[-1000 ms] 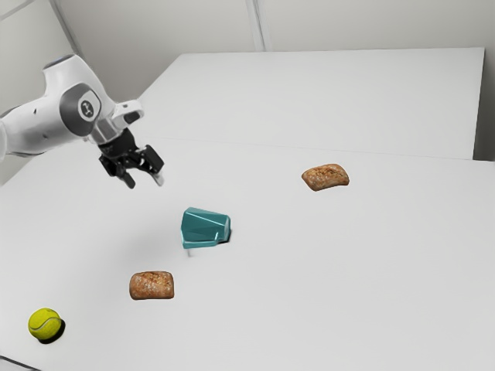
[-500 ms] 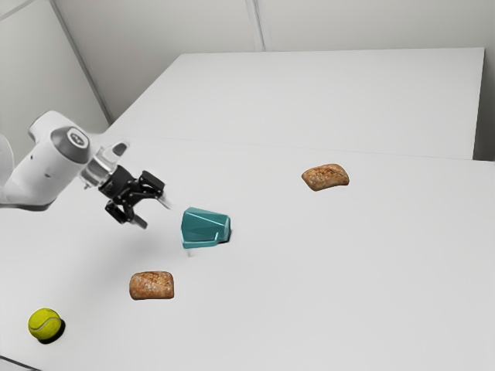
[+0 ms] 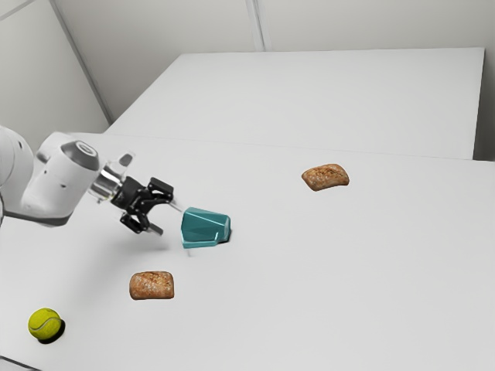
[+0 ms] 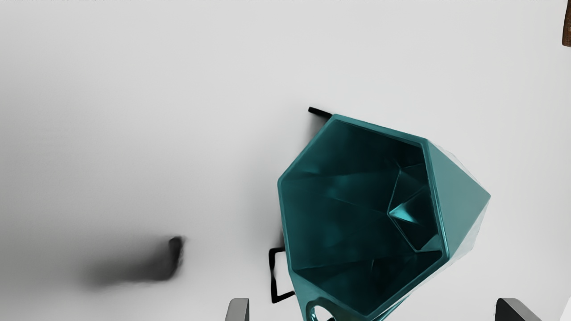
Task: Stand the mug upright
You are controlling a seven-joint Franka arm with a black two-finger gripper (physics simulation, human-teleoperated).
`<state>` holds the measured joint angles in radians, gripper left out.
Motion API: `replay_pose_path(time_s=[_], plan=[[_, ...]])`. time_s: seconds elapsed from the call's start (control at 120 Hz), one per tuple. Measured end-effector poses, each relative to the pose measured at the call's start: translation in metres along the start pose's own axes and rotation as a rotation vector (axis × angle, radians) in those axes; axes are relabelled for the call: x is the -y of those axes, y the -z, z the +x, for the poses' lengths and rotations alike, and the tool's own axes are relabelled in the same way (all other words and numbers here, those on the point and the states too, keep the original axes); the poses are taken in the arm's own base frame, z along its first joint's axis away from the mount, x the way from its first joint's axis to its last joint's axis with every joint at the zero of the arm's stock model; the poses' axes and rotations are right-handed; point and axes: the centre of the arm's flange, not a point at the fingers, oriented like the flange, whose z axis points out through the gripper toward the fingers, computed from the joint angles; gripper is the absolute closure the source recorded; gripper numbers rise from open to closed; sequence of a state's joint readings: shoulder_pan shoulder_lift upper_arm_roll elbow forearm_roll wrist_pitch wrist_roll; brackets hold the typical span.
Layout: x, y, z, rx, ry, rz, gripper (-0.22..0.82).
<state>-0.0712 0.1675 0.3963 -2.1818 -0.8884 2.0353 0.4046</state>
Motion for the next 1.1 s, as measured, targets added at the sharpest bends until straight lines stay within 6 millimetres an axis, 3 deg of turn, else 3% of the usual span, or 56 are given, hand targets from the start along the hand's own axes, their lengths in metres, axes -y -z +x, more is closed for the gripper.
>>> replay_pose_path(time_s=[0.233, 0.642, 0.775, 1.1], plan=[[-0.001, -0.019, 0.006, -0.004, -0.016, -0.055, 0.00], [-0.021, -0.039, 0.016, -0.012, -0.088, -0.096, 0.02], [-0.026, -0.045, 0.016, -0.014, -0.098, -0.113, 0.14], [-0.027, -0.048, 0.015, -0.024, -0.109, -0.136, 0.56]])
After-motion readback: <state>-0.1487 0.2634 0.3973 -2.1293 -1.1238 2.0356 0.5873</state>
